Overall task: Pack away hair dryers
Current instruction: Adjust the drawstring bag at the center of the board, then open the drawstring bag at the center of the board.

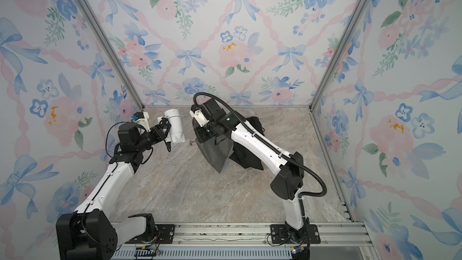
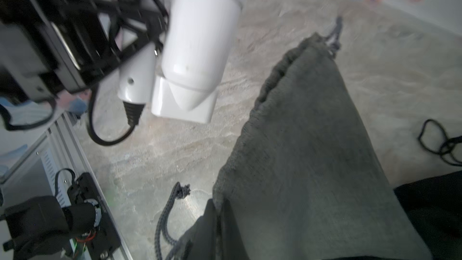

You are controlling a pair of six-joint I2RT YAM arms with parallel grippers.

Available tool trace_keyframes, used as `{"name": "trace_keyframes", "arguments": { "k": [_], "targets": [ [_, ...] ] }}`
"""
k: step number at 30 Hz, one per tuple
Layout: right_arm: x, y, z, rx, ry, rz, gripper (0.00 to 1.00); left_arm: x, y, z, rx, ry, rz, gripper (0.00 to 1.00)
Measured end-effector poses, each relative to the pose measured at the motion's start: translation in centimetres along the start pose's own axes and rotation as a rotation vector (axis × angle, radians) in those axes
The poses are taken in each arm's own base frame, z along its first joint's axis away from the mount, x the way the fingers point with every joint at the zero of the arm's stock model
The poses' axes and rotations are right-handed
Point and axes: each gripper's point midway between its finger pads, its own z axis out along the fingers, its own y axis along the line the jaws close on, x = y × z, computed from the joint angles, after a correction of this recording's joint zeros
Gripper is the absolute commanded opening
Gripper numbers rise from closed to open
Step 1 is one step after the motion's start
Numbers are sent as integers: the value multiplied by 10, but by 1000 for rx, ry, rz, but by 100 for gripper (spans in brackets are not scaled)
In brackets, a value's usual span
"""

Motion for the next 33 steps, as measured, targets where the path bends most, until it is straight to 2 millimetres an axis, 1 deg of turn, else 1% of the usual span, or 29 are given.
{"name": "trace_keyframes", "arguments": {
  "k": [2, 4, 6, 7, 9, 10, 11, 14, 15, 16, 19, 20, 21, 24, 27, 30, 33],
  "targets": [
    [42, 6, 26, -15, 111, -17, 0, -2, 2, -1, -7, -6, -2, 19],
    [92, 9, 48, -26, 228, -27, 0, -3, 5, -2, -16, -12, -4, 19],
    [134, 11, 59, -35, 321, -27, 0, -4, 6, -2, -20, -15, -4, 19],
    [152, 12, 62, -35, 358, -31, 0, -4, 6, -2, -21, -15, -4, 19],
    [172, 12, 61, -32, 394, -42, 0, -4, 7, -2, -23, -16, -4, 19],
    [176, 13, 60, -28, 393, -51, 1, -4, 7, -2, -23, -17, -4, 19],
    [176, 14, 59, -24, 382, -61, 4, -4, 7, -2, -23, -17, -4, 19],
    [169, 17, 55, -19, 321, -86, 13, -5, 7, -2, -24, -18, -5, 20],
    [166, 18, 55, -18, 295, -98, 18, -5, 7, -2, -25, -19, -5, 20],
    [164, 19, 54, -18, 273, -106, 26, -5, 7, -2, -26, -20, -6, 20],
    [161, 26, 56, -31, 221, -125, 52, -5, 8, -2, -27, -21, -9, 21],
    [161, 29, 56, -36, 209, -132, 57, -5, 8, -3, -28, -20, -9, 21],
    [161, 33, 56, -44, 195, -142, 61, -4, 8, -3, -29, -19, -10, 21],
    [160, 46, 52, -70, 151, -173, 62, -2, 9, -3, -31, -17, -11, 21],
    [150, 57, 49, -88, 99, -194, 61, -2, 9, -3, -31, -17, -11, 21],
    [141, 63, 49, -91, 55, -212, 61, -2, 9, -3, -31, -17, -11, 21],
    [144, 68, 53, -78, 39, -231, 61, -2, 9, -3, -31, -17, -11, 21]
  ]
}}
